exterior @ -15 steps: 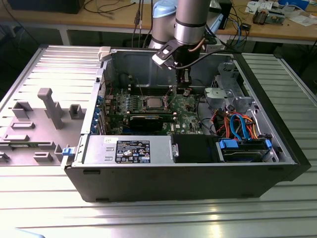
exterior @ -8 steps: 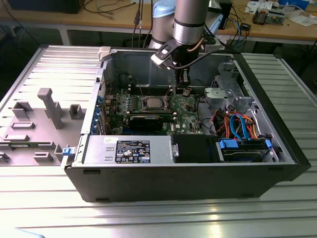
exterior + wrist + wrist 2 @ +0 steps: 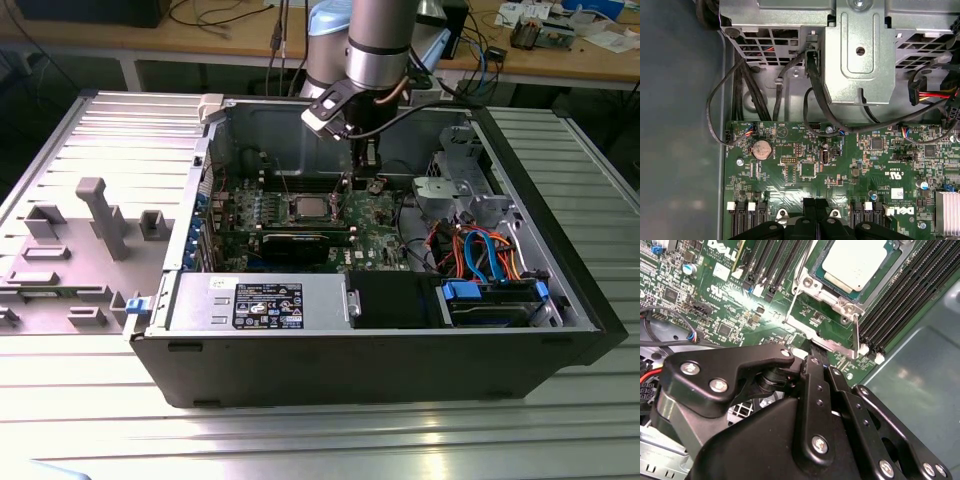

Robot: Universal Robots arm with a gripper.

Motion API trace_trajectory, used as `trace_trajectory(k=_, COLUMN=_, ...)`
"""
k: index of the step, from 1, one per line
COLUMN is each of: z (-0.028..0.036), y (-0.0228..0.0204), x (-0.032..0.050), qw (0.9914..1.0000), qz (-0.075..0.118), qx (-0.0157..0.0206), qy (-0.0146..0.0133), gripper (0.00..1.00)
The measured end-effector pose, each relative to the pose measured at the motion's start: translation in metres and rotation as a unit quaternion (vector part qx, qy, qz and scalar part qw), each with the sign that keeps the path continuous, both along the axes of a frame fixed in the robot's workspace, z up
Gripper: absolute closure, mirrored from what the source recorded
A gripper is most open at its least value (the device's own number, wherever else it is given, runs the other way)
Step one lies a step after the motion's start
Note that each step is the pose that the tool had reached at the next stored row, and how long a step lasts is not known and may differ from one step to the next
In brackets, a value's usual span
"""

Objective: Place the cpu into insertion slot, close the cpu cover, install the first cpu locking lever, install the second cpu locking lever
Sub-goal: 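Close the cpu cover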

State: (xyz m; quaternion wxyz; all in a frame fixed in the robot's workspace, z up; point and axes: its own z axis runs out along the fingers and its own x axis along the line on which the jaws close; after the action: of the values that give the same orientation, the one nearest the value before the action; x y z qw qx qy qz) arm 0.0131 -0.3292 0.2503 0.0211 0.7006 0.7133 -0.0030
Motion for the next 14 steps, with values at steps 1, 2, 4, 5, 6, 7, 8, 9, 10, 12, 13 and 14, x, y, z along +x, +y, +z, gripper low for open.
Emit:
trace_trajectory(k=1, z=0.0, y=0.0, x=-0.0001, qw=1.0, qz=0.0, qx=0.0, qy=0.0, gripper=0.89)
trace_trajectory(k=2, z=0.0, y=0.0, x=-0.0002, qw=1.0, qz=0.0, qx=0.0, qy=0.0, gripper=0.89)
trace_trajectory(k=4, z=0.0, y=0.0, x=-0.0003, qw=1.0, qz=0.0, qx=0.0, qy=0.0, gripper=0.89)
trace_trajectory(k=5, z=0.0, y=0.0, x=-0.0004, qw=1.0, qz=0.0, qx=0.0, qy=0.0, gripper=0.89)
trace_trajectory(k=6, z=0.0, y=0.0, x=-0.0006, qw=1.0, qz=0.0, qx=0.0, qy=0.0, gripper=0.89)
trace_trajectory(k=7, z=0.0, y=0.0, x=-0.0009, qw=1.0, qz=0.0, qx=0.0, qy=0.0, gripper=0.89)
trace_trajectory(k=8, z=0.0, y=0.0, x=-0.0012, qw=1.0, qz=0.0, qx=0.0, qy=0.0, gripper=0.89)
trace_trajectory(k=9, z=0.0, y=0.0, x=-0.0016, qw=1.0, qz=0.0, qx=0.0, qy=0.0, gripper=0.89)
trace_trajectory(k=10, z=0.0, y=0.0, x=-0.0019, qw=1.0, qz=0.0, qx=0.0, qy=0.0, gripper=0.89)
trace_trajectory(k=12, z=0.0, y=0.0, x=-0.0026, qw=1.0, qz=0.0, qx=0.0, qy=0.0, gripper=0.89)
trace_trajectory(k=13, z=0.0, y=0.0, x=-0.0031, qw=1.0, qz=0.0, qx=0.0, qy=0.0, gripper=0.89)
trace_trajectory(k=14, z=0.0, y=0.0, x=-0.0035, qw=1.0, qz=0.0, qx=0.0, qy=0.0, gripper=0.89)
